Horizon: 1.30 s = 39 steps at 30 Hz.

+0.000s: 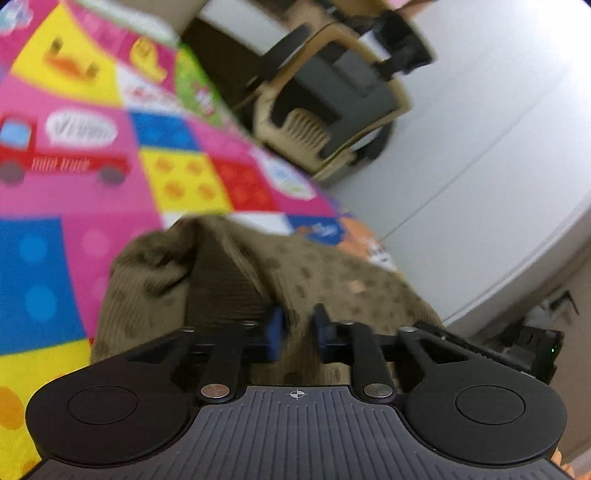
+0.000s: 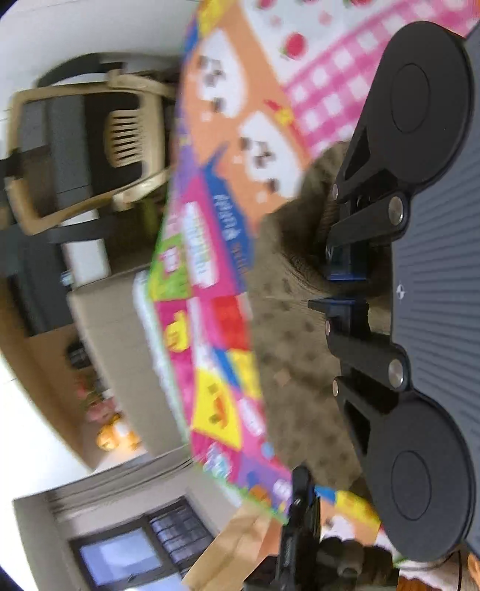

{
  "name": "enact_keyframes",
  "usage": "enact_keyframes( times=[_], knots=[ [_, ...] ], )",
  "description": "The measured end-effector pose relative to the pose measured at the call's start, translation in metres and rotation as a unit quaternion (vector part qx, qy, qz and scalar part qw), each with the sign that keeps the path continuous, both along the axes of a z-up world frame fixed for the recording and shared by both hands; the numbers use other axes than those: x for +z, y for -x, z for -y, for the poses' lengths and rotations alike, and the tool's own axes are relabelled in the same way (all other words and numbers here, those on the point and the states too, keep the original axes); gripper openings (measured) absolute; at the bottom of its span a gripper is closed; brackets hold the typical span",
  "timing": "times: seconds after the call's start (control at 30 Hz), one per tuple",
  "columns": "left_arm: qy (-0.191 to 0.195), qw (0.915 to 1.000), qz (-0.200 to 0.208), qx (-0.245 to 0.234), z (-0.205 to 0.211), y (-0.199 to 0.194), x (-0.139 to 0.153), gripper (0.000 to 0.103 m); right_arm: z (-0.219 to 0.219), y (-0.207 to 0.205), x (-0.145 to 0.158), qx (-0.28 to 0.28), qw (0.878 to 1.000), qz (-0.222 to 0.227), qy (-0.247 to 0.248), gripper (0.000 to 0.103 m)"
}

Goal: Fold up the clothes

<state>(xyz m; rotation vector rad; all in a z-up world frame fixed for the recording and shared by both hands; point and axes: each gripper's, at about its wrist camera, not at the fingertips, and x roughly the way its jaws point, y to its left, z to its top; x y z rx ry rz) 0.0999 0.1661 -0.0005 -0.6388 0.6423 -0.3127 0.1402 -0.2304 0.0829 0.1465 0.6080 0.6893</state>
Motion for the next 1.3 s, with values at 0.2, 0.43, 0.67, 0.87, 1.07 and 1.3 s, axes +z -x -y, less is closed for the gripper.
enact_keyframes(
  times=[0.2,0.43,0.67,0.87,1.07,1.3],
  knots=[
    [0.017,0.9978,0.061,-0.022,0.002,0.061,0.029,0.017,0.029,0.048,0.021,0.013,1.0,0.013,-0.012,0.008],
    [0.006,0.9999,-0.009,0.005,-0.012,0.077,-0.009,0.072,0.035,0.061,-0.045,-0.011,0.997,-0.072,0.017,0.012],
    [-0.066,0.9975,-0.017,-0.017,0.013,0.05,-0.038,0.086,0.034,0.064,-0.037,-0.026,0.999,-0.014,0.025,0.071],
    [-0.138,0.9892,0.008,-0.049,0.05,0.028,-0.035,0.084,0.005,0.047,-0.048,-0.009,0.998,-0.013,0.069,0.076],
    [-0.166,0.985,0.025,-0.038,0.056,0.037,-0.005,0.022,-0.004,0.063,-0.02,0.016,0.998,0.012,0.057,0.009],
    [-0.16,0.9859,0.047,-0.02,0.033,0.083,0.017,0.019,0.012,0.094,-0.001,0.021,0.999,0.02,0.042,0.01]
  ],
)
